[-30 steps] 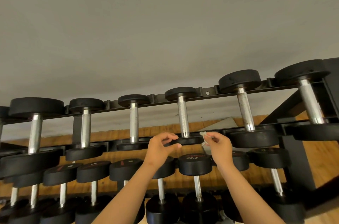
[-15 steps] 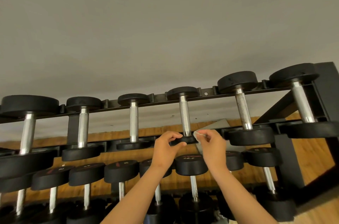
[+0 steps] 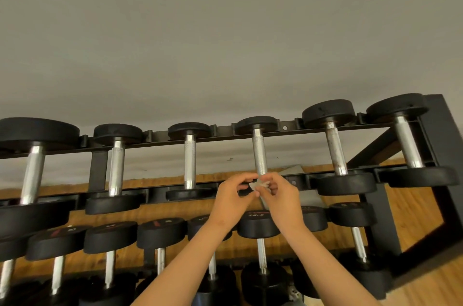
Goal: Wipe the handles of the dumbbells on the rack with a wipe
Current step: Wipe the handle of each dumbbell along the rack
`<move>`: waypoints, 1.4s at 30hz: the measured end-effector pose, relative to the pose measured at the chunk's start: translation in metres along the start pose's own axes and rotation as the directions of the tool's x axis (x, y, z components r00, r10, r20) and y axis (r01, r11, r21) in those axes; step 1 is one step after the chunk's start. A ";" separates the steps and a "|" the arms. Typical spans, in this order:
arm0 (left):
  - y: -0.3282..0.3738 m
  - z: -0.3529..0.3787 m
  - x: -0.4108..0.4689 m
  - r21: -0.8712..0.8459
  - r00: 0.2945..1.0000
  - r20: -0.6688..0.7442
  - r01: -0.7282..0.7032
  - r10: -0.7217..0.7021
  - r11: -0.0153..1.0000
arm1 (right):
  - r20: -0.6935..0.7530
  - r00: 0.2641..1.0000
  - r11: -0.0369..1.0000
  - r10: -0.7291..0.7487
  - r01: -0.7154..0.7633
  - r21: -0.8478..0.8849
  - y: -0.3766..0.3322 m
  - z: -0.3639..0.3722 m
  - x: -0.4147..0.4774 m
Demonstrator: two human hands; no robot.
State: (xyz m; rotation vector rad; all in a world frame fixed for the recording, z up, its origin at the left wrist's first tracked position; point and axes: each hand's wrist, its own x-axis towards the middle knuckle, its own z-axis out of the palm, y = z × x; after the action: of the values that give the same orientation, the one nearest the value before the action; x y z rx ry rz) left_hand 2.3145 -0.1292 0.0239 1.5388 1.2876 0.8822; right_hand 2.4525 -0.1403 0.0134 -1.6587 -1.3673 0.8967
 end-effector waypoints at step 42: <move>-0.023 0.028 -0.001 0.117 0.991 -0.122 -0.044 0.058 0.992 | 0.147 0.980 0.908 -0.134 0.181 -0.378 0.019 -0.025 0.011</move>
State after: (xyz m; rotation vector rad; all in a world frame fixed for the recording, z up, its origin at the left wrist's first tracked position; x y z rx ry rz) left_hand 2.3330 -0.1353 -0.0065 1.6334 1.4150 0.9655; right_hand 2.4850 -0.1351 0.0068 -1.7731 -1.8283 0.6640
